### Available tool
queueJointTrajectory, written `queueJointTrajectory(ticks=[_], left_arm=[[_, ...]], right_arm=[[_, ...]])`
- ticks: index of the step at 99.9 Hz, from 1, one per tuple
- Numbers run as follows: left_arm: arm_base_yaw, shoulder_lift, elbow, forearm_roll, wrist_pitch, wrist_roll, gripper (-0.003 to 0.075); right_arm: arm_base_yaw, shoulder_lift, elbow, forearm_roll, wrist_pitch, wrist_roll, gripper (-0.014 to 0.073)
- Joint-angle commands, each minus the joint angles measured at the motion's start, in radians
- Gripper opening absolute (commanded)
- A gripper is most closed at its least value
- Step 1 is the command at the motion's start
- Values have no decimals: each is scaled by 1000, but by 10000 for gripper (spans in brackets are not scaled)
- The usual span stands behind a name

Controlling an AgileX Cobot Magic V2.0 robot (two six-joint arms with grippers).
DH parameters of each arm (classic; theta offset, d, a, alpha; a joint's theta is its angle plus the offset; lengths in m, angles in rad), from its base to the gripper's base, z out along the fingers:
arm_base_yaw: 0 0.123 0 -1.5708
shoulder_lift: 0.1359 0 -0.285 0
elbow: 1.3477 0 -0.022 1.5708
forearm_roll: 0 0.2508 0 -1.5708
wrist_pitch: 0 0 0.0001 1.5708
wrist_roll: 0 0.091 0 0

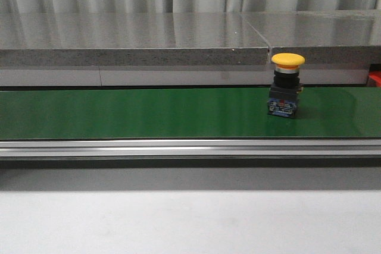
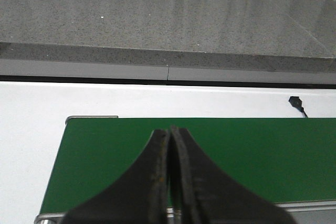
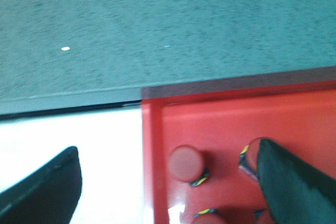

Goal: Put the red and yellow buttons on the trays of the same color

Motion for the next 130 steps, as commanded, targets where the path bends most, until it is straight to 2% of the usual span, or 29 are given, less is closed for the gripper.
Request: queueJointTrajectory(ticks=[1, 12, 38, 52, 70, 88, 114, 130], left_arm=[[2, 4, -26, -7, -74, -8, -19], [2, 4, -26, -7, -74, -8, -19], [2, 4, -26, -7, -74, -8, -19], [2, 4, -26, -7, -74, -8, -19], [2, 4, -26, -7, -74, -8, -19], [2, 4, -26, -7, -74, -8, -19], [2, 4, -26, -7, -74, -8, -19], [2, 4, -26, -7, -74, -8, -19]], right_arm=[[20, -100, 1, 52, 3, -20, 666], [60, -174, 97, 53, -5, -53, 666], [158, -392, 465, 53, -103, -189, 666], [186, -460, 581, 53, -81, -233, 666], [218, -479, 663, 53, 35, -326, 666], [303, -476, 709, 53, 59, -426, 666], [405, -434, 716, 52, 19, -440, 666], [432, -388, 716, 52, -90, -440, 666]])
